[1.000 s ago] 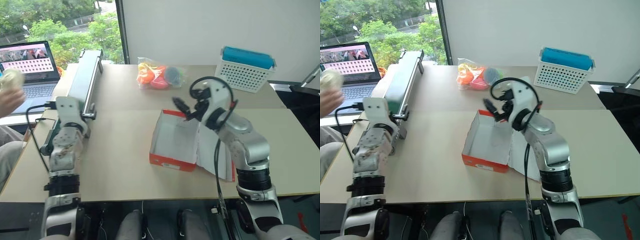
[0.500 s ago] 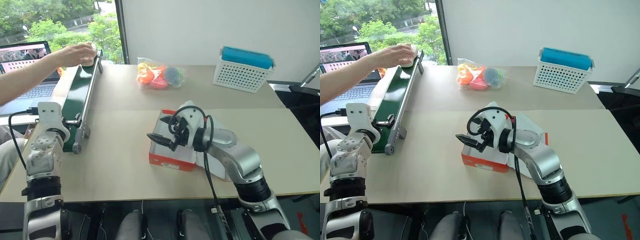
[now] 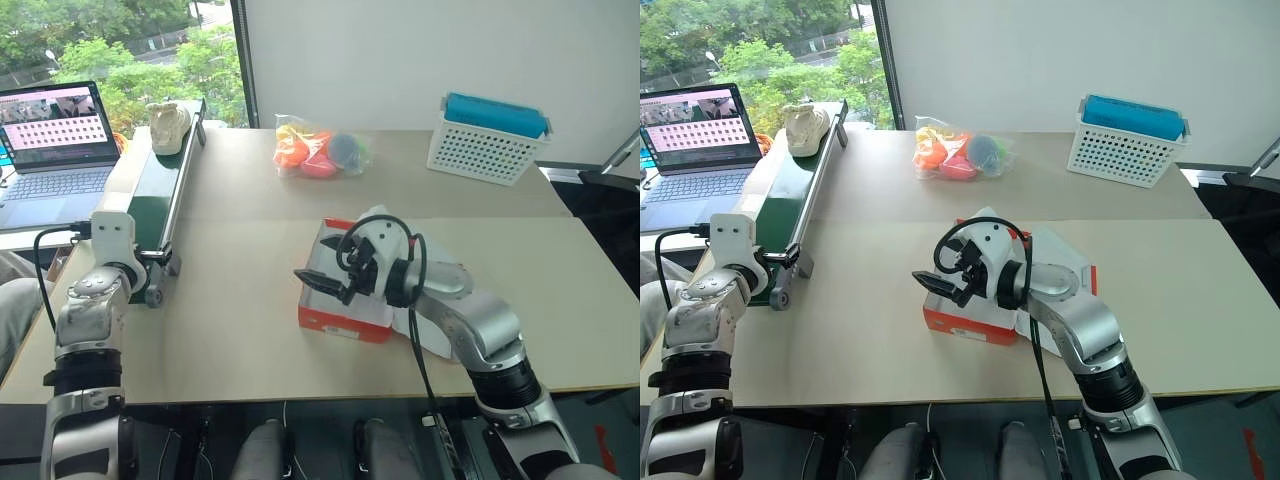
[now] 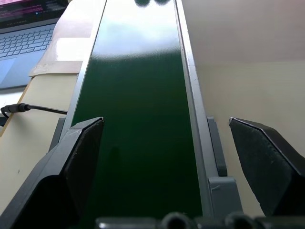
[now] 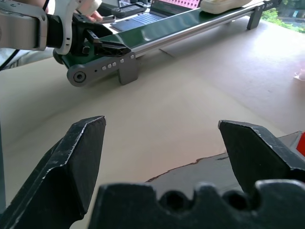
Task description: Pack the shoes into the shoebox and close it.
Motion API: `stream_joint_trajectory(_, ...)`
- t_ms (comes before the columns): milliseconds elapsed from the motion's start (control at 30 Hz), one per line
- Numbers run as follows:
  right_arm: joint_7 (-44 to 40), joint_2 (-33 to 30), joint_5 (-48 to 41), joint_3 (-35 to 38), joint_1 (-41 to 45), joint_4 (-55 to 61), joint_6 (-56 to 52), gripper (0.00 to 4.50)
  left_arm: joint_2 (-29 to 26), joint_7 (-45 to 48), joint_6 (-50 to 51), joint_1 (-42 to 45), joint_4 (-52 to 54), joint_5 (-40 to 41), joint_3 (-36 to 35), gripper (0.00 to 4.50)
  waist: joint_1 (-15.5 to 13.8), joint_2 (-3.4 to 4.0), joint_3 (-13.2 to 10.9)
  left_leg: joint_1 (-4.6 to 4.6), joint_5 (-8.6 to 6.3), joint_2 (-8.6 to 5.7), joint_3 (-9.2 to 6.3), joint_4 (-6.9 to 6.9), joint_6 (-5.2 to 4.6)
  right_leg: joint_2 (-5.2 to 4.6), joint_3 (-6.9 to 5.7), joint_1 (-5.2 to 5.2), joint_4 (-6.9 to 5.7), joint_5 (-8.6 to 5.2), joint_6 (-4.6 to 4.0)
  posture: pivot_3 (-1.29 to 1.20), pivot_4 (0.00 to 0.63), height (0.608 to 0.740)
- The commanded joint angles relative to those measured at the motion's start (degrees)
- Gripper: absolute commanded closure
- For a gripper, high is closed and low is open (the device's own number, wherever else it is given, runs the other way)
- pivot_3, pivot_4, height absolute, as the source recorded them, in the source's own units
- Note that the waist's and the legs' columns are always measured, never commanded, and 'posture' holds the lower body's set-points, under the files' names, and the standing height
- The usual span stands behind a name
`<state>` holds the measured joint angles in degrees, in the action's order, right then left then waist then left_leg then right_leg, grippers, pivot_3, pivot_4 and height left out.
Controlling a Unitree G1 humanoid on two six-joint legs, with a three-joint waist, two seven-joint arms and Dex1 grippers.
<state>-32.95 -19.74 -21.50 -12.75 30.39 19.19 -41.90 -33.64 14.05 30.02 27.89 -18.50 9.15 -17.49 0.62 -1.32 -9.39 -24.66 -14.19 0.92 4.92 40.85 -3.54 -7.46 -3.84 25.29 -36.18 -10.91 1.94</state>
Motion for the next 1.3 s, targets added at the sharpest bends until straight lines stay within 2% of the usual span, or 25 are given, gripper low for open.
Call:
stream_joint_trajectory(33,0.67,0.10,0.78,0.27,-0.16,1.01,0.81,0.05,-1.75,0.20,-0.61,2.58,-0.21,-0.50,-0.08,0.00,-0.03,-0.01,0.00,0.00,0.00,0.00,-0.01,0.00,0.00,0.00,0.00,0.00,0.00,0.00,0.00,0.00,0.150,0.699)
stream_joint_trajectory(467,1.89,0.88,2.04,0.78,-0.44,0.67,0.89,0.05,-2.49,0.02,-1.53,5.55,-4.73,-0.80,0.09,0.00,0.04,-0.02,-0.01,-0.01,0.00,0.00,0.01,-0.01,0.00,0.00,0.00,0.02,0.00,0.00,0.00,0.00,0.150,0.699)
stream_joint_trajectory(1300,3.96,1.97,1.86,2.20,-1.27,0.92,0.77,0.05,-3.26,-1.44,-3.65,6.09,-9.23,-1.70,-0.17,0.00,0.03,-0.04,-0.02,-0.02,-0.01,0.00,0.01,-0.01,-0.01,-0.02,0.00,0.04,0.00,0.00,0.00,0.00,0.150,0.699)
